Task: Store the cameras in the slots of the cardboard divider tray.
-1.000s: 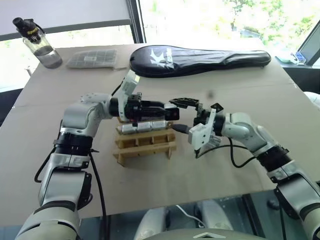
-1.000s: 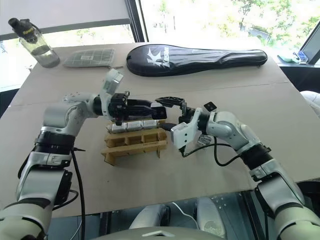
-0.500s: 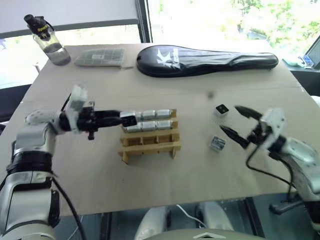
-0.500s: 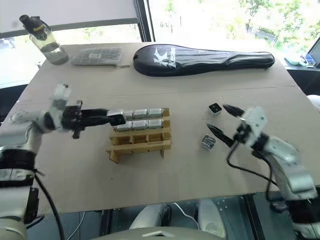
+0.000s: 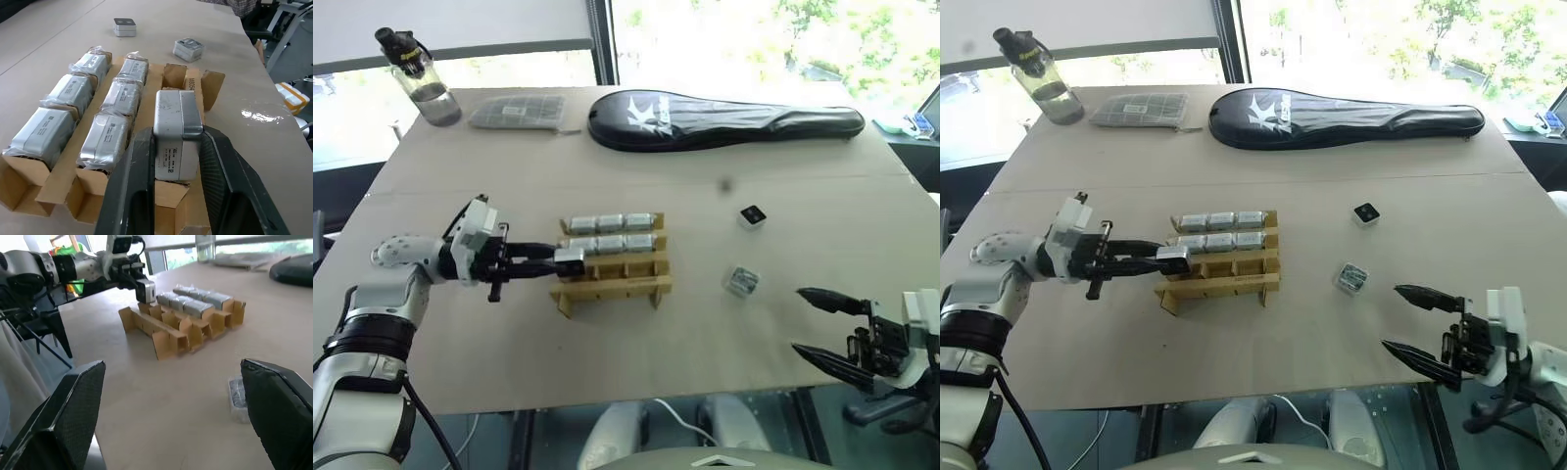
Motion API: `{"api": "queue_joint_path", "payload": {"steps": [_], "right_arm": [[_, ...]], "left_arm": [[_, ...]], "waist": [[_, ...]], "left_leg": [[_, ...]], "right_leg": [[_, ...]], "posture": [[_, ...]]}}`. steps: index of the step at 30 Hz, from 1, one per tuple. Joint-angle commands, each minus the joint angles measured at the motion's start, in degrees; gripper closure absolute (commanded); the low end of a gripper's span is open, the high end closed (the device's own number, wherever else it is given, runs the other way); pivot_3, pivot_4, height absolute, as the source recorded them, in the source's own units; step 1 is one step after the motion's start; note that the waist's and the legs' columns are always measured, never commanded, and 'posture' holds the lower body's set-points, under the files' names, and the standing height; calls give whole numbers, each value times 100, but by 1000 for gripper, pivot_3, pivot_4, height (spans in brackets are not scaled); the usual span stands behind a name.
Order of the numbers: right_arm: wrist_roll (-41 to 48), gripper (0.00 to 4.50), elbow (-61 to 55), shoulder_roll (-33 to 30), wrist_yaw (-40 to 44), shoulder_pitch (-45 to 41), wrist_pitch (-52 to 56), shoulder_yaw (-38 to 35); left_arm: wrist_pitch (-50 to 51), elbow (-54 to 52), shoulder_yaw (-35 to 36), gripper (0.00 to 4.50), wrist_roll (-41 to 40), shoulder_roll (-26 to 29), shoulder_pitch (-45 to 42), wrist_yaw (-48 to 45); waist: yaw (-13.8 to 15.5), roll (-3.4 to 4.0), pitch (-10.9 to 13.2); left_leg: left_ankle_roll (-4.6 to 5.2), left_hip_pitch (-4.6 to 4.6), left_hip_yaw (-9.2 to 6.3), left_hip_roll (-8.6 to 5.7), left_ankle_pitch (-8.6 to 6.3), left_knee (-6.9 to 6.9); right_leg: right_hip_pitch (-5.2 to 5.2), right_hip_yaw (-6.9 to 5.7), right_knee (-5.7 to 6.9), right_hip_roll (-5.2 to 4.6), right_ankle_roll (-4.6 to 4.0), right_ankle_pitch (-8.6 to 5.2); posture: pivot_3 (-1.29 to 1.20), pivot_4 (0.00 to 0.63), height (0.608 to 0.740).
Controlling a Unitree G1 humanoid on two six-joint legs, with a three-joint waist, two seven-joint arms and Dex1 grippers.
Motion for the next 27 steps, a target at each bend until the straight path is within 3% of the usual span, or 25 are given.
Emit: {"api": "queue_joint_path", "payload": {"steps": [1,13,27], "right_arm": [[-104,103,194,107,412,-165,-470,-257],[-299,103,244,314,251,-499,-468,-210],[-257,103,-110,263,-36,-416,-126,-298]], "left_arm": [[-214,-101,-29,3816,-139,27,-103,-38],[-852,-33,-289,3816,193,-112,-317,-38],[-684,104,-610,3816,109,34,-510,-38]], "waist": [[-1,0,0],[6,1,0],[5,1,0]], "left_leg": [[0,1,2,0,0,0],[-1,0,1,-2,0,1],[0,0,-1,-5,0,1]], "right_leg": [[0,1,0,0,0,0],[-1,0,1,0,0,0],[-1,-1,2,0,0,0]], "posture": [[0,150,740],[0,150,740],[0,150,740]]}}
